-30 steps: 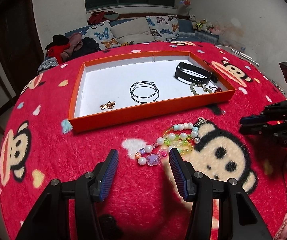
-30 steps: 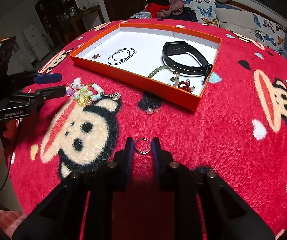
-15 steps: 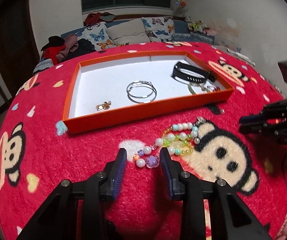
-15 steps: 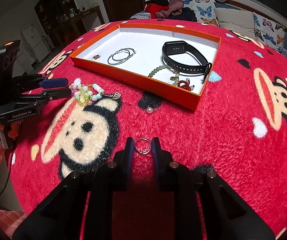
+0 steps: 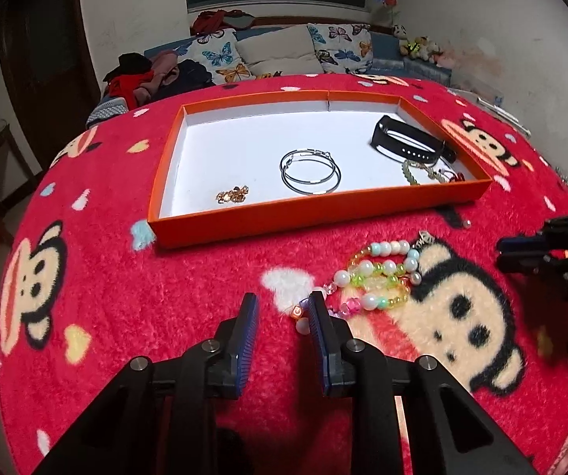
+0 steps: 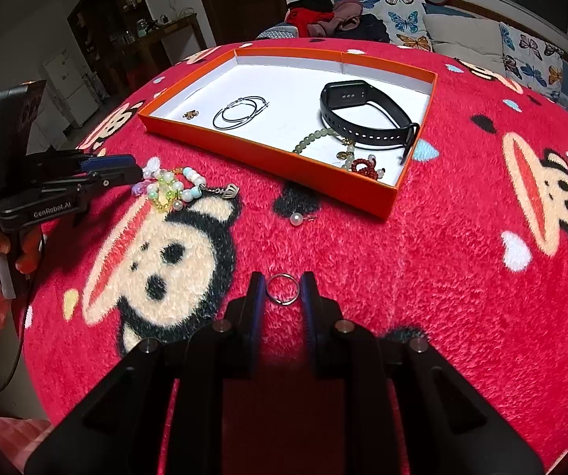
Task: Organize jewelry
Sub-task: 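Hold the right gripper over the silver ring while the left lowers onto the pastel beaded bracelet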
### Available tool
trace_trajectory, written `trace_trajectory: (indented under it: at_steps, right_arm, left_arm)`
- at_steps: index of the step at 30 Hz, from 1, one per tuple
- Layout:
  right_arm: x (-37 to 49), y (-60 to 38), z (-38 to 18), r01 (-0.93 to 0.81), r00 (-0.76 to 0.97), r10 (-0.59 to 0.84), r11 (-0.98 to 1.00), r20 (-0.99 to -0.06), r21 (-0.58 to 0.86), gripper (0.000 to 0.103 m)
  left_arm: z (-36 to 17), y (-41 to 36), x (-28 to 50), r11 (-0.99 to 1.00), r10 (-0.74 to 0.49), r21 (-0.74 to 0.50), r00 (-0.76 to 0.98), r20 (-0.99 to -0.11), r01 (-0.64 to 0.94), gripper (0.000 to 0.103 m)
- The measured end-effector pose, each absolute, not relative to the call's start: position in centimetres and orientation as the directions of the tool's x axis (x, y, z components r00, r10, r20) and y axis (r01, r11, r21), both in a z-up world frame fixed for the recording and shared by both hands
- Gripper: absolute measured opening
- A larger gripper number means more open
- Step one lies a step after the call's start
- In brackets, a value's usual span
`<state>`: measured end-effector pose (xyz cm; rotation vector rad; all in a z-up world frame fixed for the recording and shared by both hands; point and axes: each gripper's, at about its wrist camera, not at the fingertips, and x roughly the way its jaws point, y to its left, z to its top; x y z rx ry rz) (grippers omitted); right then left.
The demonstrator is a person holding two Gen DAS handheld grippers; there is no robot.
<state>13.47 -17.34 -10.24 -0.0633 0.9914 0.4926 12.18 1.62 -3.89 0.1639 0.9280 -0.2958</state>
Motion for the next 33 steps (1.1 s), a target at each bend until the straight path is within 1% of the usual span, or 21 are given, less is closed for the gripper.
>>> trace_trajectory:
  at_steps: [4,6,8,10,13,15,17,19,23,26,28,29,33]
  right_arm:
    - [13.5,-17.4,-10.2,-0.425,0.447,0.373,0.888,-0.813,0.174,0.019]
    - [13.5,-17.5,-10.2,-0.426,0.447,0.374,0.888,-0.812,0.175,0.019]
    - [13.5,-17.5,-10.2,-0.425,0.448,0.375,0.888,-0.812,0.176,0.019]
    - [13.5,-17.5,-10.3,-0.425,0.448,0.376,0.888,-0.811,0.177,0.019]
    - [13.5,-17.5,-10.3,-0.424,0.447,0.377,0.888,-0.811,0.179,0.019]
    - [13.5,-17.5,-10.3,-0.423,0.448,0.377,0.888,-0.811,0.179,0.019]
    - [13.4,-17.4,-10.3,-0.423,0.448,0.377,0.888,-0.811,0.18,0.019]
    - [13.5,-17.5,-10.3,-0.421,0.448,0.379,0.888,-0.81,0.183,0.019]
    - [13.5,-17.5,-10.3,-0.421,0.448,0.38,0.888,-0.809,0.184,0.019]
    - [13.5,-17.5,-10.3,-0.421,0.447,0.382,0.888,-0.809,0.187,0.019]
    - [13.5,-17.6,-10.3,-0.42,0.446,0.388,0.886,-0.807,0.195,0.019]
    - [13.5,-17.6,-10.3,-0.42,0.445,0.391,0.886,-0.806,0.197,0.019]
    - [13.5,-17.7,-10.3,-0.419,0.444,0.398,0.884,-0.803,0.206,0.019]
  left_arm:
    - [-4.1,1.6,11.1,0.944,-0.158,0.044,0.564,-0.811,0.327,0.028]
    - [-4.6,1.3,10.6,0.937,-0.131,0.083,0.562,-0.817,0.34,0.028]
    - [-4.7,1.2,10.1,0.933,-0.13,0.098,0.577,-0.807,0.347,0.028]
    - [-4.7,1.4,10.2,0.936,-0.143,0.077,0.572,-0.808,0.343,0.028]
    - [-4.2,1.9,10.6,0.941,-0.2,0.003,0.565,-0.801,0.338,0.028]
    - [-4.0,1.8,10.8,0.942,-0.201,0.003,0.569,-0.798,0.336,0.027]
    - [-3.7,1.6,11.0,0.939,-0.228,-0.028,0.561,-0.796,0.342,0.028]
    - [-3.6,1.5,11.3,0.945,-0.223,-0.037,0.556,-0.8,0.325,0.028]
    - [-3.8,1.9,12.4,0.965,-0.221,-0.099,0.545,-0.809,0.245,0.028]
    - [-3.8,2.1,12.7,0.971,-0.213,-0.114,0.548,-0.809,0.209,0.027]
    - [-3.9,2.0,12.7,0.977,-0.182,-0.087,0.557,-0.81,0.193,0.028]
    - [-4.0,1.6,12.5,0.981,-0.145,-0.044,0.565,-0.812,0.188,0.027]
    - [-4.4,0.5,11.5,0.976,-0.096,0.039,0.58,-0.809,0.216,0.027]
